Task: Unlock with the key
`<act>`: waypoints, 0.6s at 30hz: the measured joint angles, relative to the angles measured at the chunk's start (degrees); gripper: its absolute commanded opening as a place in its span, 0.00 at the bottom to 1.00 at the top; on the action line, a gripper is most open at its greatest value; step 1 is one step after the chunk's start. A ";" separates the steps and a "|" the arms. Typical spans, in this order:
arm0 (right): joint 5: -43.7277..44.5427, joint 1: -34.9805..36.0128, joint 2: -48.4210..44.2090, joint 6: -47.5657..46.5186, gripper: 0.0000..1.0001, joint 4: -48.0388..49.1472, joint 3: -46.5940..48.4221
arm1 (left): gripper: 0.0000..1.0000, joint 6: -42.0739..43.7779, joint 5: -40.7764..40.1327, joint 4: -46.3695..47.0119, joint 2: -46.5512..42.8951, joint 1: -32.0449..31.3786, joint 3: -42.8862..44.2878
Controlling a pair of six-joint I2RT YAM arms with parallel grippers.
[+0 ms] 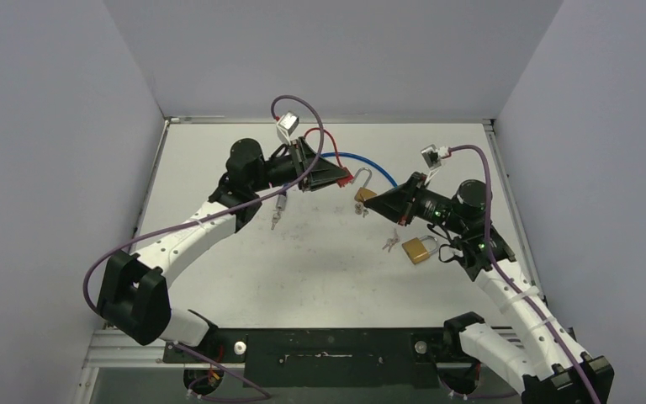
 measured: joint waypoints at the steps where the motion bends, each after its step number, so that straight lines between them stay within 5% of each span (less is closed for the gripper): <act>1: -0.13 0.35 0.52 0.76 0.00 0.98 0.26 | 0.00 -4.11 0.70 3.19 -0.07 0.20 -0.46; 7: -2.62 1.29 2.47 5.27 0.00 8.20 1.42 | 0.00 -19.85 4.92 15.28 -0.07 0.83 -1.22; 18: -4.83 5.29 1.86 8.44 0.00 14.78 6.34 | 0.00 -30.71 10.97 21.35 -0.07 0.87 0.20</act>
